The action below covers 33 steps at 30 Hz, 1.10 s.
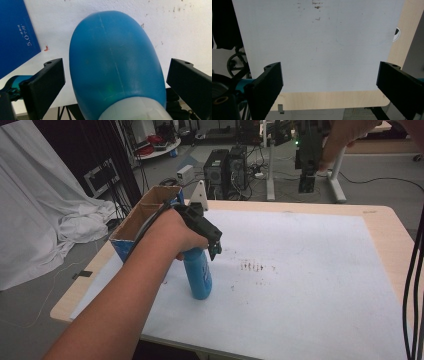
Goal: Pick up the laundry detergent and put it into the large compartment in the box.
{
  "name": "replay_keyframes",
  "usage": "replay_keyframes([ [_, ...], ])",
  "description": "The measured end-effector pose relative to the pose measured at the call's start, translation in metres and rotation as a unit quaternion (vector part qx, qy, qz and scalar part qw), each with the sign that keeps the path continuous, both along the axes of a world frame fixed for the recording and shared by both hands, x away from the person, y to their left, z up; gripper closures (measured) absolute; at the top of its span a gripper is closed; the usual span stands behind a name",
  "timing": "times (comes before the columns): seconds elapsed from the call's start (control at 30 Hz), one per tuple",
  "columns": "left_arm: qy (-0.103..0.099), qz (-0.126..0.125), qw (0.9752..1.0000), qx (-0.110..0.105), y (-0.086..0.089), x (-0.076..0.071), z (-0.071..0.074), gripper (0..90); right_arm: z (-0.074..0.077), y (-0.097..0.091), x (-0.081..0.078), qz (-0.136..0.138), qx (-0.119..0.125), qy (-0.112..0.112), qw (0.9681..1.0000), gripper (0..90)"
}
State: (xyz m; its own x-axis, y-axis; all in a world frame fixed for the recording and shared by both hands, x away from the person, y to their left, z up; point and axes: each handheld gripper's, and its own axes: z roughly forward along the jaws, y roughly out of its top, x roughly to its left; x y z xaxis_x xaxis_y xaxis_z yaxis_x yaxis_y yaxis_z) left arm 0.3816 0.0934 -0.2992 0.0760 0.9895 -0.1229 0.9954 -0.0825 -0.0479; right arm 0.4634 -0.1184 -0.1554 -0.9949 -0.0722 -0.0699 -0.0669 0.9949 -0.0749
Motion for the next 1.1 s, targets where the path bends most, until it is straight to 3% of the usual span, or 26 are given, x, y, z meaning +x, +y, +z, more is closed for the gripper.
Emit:
replay_keyframes([
  [0.23, -0.005, 0.007, 1.0, -0.002, -0.002, 0.0011, 0.0007, 2.6, -0.0007, 0.0001, -0.0001, 0.007, 0.002, -0.001, 1.0, 6.0],
  [0.3, -0.002, 0.004, 1.0, 0.005, -0.0018, 0.0013, 0.0017, 3.8, -0.0011, -0.0008, -0.0005, 0.001, 0.0, 0.0, 1.0, 6.0],
  [0.47, -0.009, 0.005, 0.9999, -0.002, -0.0018, 0.0019, 0.0019, 7.2, -0.003, -0.0042, 0.0008, -0.002, -0.001, 0.0, 1.0, 6.0],
  [0.8, 0.005, -0.006, 0.9999, 0.01, -0.0037, 0.0029, -0.0014, 11.2, -0.0044, -0.0033, 0.0011, -0.002, -0.002, 0.002, 1.0, 6.0],
  [1.1, -0.005, 0.003, 0.9999, 0.014, -0.0027, 0.0025, 0.0002, 16.2, -0.0056, -0.0028, 0.0026, -0.004, -0.001, 0.0, 1.0, 6.0],
])
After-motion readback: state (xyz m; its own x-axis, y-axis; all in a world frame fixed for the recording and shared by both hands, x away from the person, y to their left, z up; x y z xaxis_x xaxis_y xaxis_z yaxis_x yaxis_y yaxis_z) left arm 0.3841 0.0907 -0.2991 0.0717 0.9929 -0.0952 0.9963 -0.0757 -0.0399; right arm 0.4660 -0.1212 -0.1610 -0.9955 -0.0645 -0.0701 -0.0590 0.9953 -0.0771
